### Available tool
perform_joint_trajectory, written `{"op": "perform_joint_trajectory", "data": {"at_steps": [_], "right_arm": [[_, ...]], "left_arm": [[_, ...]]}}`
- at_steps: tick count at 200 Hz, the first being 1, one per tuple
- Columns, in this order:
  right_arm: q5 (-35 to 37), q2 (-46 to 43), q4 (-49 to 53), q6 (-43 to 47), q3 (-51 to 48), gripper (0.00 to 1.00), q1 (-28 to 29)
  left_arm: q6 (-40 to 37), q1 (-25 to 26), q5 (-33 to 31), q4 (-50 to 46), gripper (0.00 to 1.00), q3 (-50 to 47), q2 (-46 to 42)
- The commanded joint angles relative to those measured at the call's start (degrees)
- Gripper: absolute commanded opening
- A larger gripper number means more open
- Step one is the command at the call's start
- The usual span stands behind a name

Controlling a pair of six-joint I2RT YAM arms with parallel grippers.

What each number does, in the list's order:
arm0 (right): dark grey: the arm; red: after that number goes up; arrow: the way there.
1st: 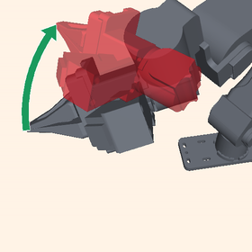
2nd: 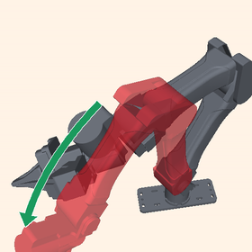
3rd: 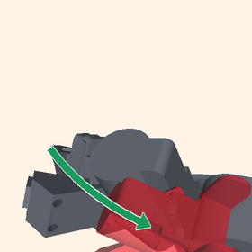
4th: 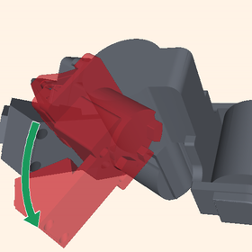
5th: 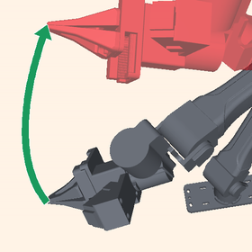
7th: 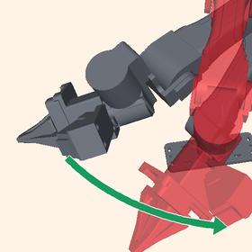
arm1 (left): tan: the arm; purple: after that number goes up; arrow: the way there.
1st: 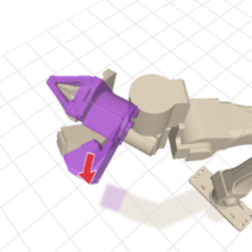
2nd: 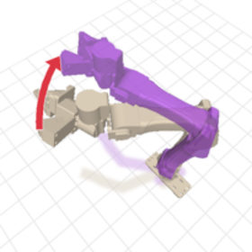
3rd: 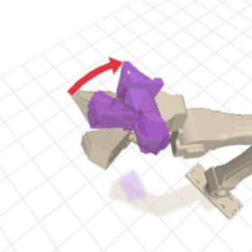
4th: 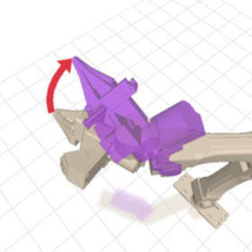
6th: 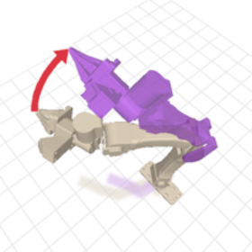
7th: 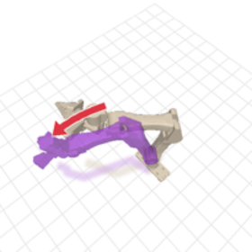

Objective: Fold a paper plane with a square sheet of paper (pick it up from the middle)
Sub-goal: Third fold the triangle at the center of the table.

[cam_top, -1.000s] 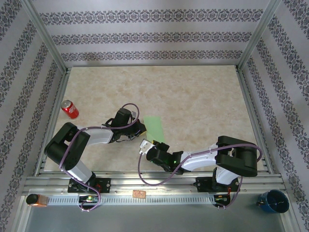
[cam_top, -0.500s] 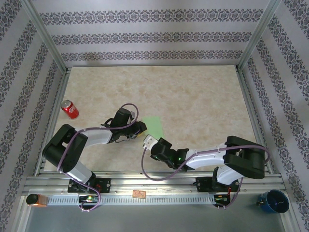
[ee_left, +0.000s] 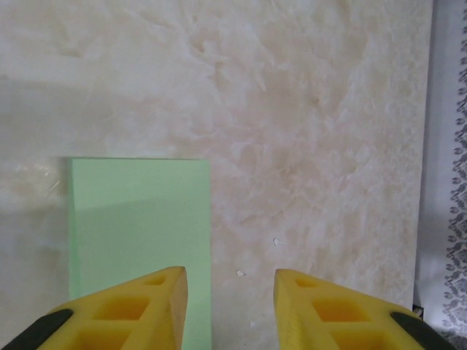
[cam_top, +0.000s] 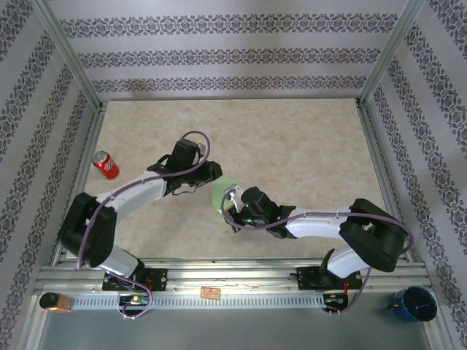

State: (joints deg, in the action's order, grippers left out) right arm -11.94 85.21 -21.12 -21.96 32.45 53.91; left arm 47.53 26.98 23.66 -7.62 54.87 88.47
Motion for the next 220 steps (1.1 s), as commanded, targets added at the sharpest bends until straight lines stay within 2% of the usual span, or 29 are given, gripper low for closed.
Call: {"op": "perform_joint_trajectory", "data": {"at_steps": [1, 37, 69, 134, 220], "right_arm": [[-10.89, 2.84, -3.02, -5.9, 2.09, 0.0, -1.43], [-12.86, 5.01, -5.96, -8.95, 1.92, 0.0, -3.48], [-14.45, 6.14, -7.68, -11.21, 1.66, 0.0, -4.99], [-15.06, 7.72, -7.88, -11.93, 1.13, 0.0, -6.6], [-13.0, 10.5, -4.36, -12.8, 1.96, 0.0, -10.16]], "left_arm": [[-4.17, -0.82, 2.99, -4.42, 0.33, 4.36, 5.33], [-5.77, -0.8, 5.86, -5.69, 0.26, 9.31, 13.35], [-6.46, -0.8, 7.66, -5.59, 0.24, 9.76, 17.26], [-7.45, -0.79, 7.21, -4.14, 0.17, 5.5, 20.68], [-7.82, -0.84, 6.3, -4.16, 0.17, 3.41, 20.68]]}}
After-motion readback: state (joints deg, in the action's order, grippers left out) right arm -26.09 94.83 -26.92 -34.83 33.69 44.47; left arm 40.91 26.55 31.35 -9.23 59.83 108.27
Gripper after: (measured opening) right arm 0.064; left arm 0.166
